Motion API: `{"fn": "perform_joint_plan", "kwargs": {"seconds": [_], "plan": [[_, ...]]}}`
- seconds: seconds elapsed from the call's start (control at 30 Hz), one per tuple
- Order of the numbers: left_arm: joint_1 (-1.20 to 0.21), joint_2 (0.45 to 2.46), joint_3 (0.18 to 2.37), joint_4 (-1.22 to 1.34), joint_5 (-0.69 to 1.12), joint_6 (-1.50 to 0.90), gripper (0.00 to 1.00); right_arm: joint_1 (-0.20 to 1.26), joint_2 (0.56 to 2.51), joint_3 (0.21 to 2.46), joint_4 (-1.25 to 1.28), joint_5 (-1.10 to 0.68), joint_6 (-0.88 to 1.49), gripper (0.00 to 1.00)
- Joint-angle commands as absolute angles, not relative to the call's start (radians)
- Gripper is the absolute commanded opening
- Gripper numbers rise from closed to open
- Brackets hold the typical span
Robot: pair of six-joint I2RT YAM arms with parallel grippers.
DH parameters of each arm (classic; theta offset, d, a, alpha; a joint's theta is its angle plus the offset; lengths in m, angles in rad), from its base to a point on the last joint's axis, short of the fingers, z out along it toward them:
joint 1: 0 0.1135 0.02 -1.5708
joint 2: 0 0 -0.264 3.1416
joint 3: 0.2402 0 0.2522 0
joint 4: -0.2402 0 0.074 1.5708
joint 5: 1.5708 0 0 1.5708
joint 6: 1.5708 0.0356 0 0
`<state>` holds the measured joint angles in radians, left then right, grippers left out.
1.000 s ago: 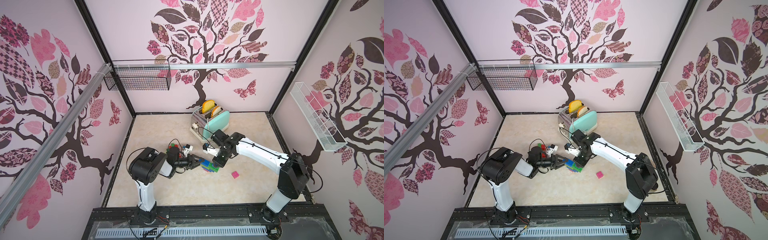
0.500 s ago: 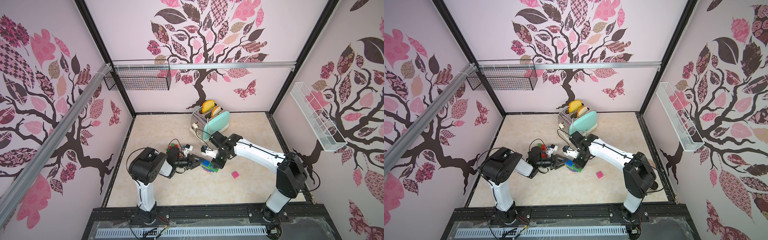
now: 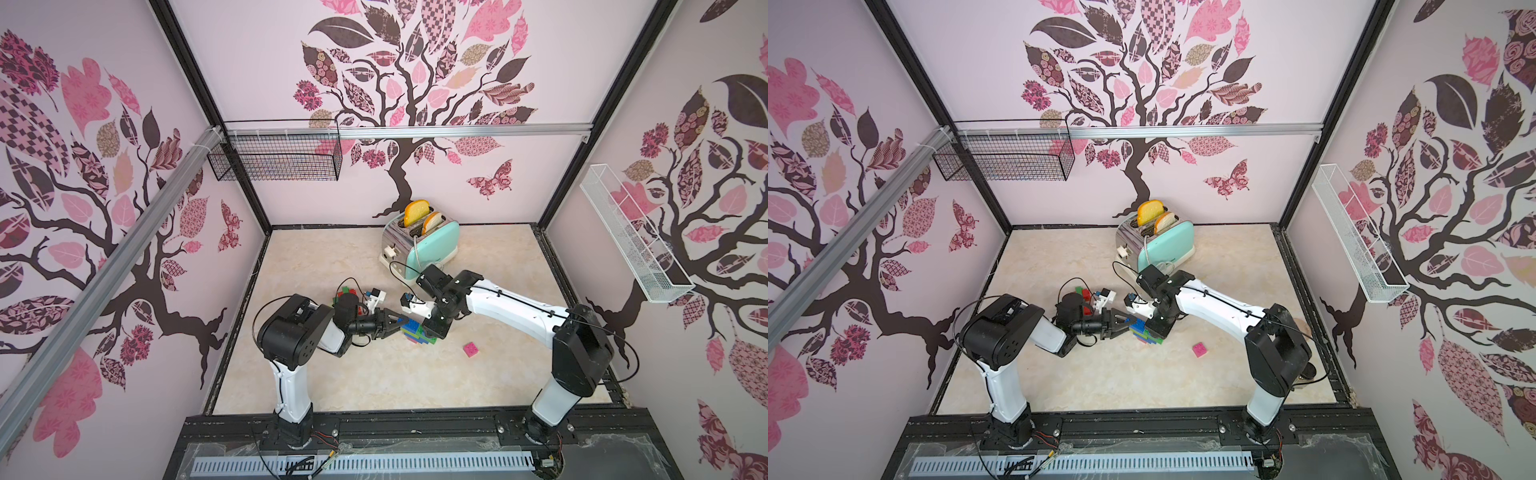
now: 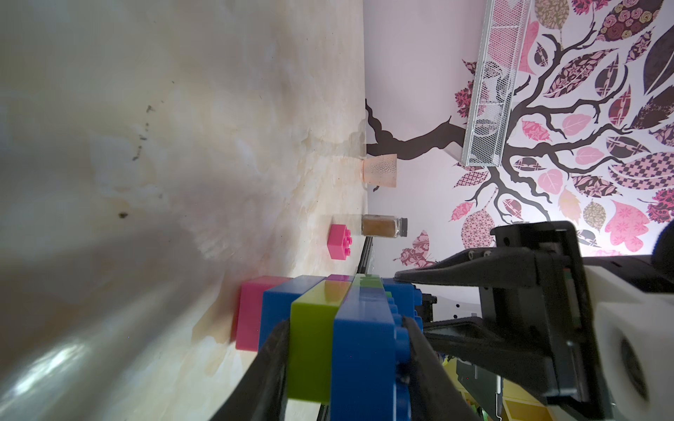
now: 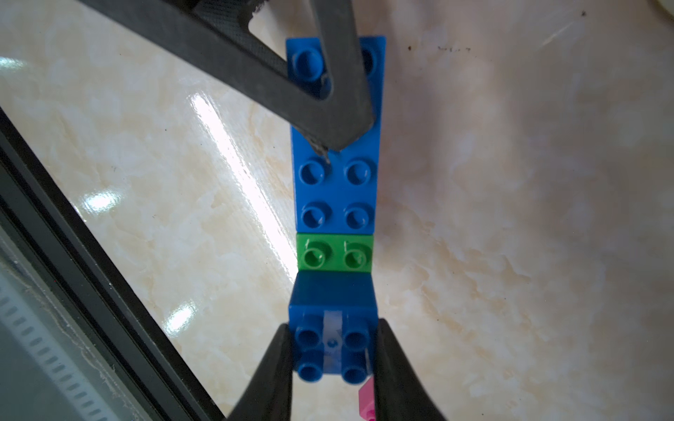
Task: Assemble a heart with lego
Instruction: Assemble the lego brick with the lego brick.
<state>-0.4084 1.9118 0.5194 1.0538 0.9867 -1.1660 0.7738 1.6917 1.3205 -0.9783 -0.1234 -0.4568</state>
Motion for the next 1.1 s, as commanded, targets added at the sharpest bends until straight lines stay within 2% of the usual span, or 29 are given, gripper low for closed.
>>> {"fn": "perform_joint_plan", "kwargs": {"seconds": [0.0,0.43,0.53,0.67,0.97,1.07], "plan": [[-0.41,1.908,0.508,1.042,0.985,-1.149,0.39,0.8,1.699,1.277,-0.937,-0.041,-0.458,0.24],[-0.409,1.904,0.507,1.046,0.985,-1.15,0.39,0.791,1.719,1.279,-0.937,-0.155,-0.431,0.26],[-0.409,1.902,0.508,1.046,0.985,-1.151,0.39,0.746,1.683,1.276,-0.933,-0.253,-0.423,0.25],[-0.408,1.902,0.508,1.046,0.985,-1.15,0.39,0.741,1.681,1.262,-0.923,-0.288,-0.429,0.25],[-0.408,1.901,0.503,1.05,0.985,-1.15,0.39,0.787,1.732,1.235,-0.916,-0.228,-0.415,0.26],[-0.408,1.901,0.504,1.05,0.985,-1.151,0.39,0.788,1.707,1.229,-0.889,-0.16,-0.397,0.27]]}}
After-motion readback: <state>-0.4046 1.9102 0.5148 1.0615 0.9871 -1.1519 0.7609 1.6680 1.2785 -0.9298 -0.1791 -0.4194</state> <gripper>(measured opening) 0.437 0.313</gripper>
